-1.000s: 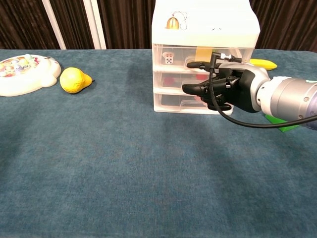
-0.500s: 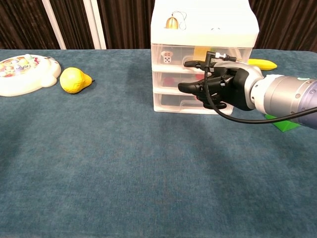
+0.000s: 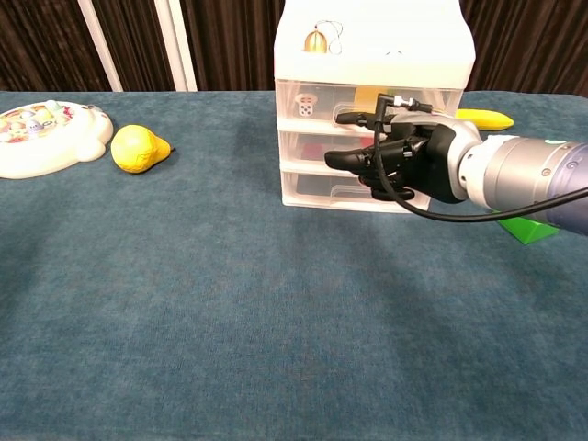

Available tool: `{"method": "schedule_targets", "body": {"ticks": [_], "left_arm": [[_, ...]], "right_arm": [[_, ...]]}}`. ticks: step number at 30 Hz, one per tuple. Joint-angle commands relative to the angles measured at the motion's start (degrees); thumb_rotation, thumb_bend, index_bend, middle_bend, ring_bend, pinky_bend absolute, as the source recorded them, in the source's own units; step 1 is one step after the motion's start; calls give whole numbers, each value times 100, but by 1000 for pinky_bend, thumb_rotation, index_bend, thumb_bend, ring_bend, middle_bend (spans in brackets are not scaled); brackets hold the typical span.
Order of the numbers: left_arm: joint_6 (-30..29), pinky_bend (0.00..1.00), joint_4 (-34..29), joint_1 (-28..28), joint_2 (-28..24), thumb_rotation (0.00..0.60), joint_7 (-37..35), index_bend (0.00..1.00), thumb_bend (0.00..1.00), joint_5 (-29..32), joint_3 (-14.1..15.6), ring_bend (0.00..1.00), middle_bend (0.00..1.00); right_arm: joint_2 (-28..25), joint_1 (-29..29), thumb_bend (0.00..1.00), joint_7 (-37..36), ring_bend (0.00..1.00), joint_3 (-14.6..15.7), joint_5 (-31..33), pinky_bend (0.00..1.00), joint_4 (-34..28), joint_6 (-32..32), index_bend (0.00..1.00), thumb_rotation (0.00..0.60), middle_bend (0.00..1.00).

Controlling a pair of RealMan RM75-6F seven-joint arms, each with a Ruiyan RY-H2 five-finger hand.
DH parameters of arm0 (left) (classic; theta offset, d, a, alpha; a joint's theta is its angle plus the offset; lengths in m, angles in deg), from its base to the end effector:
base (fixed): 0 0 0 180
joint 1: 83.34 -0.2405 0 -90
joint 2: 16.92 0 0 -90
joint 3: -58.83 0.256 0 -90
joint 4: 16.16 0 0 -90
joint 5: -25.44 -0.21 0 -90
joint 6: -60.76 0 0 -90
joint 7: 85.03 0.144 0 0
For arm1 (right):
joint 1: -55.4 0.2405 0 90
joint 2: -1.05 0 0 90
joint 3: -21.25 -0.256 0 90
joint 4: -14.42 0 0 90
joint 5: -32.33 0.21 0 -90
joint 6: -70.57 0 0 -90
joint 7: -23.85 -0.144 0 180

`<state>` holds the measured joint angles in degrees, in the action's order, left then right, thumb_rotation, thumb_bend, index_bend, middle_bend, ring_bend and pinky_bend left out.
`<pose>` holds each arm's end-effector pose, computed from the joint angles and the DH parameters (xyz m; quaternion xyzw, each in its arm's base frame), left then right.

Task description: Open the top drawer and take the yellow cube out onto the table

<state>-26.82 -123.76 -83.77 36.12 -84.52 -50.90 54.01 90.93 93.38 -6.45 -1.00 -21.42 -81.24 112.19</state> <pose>-0.3019 0.1552 0.2118 -0.5021 -0.4426 -0.3727 0.6427 -0.1030 -0.3255 -0.0274 0.4062 -0.7717 0.4793 0.0990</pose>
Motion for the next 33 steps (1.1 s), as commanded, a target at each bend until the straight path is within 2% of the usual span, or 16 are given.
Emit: {"method": "schedule_targets", "body": {"ticks": [1,33], "left_arm": [[1,0,1,0,1,600,2,62,300,2,-1,0,0],[18,0,-22,2,-6,600,34,62,300,41,-5,0,0]], "right_arm": [[-13,10,411,-47,895,-22,-10,981,36,-52,0,600,873],[-107,-86,415,-794,903,-10,-685,982,140,-483,14,600,878]]}}
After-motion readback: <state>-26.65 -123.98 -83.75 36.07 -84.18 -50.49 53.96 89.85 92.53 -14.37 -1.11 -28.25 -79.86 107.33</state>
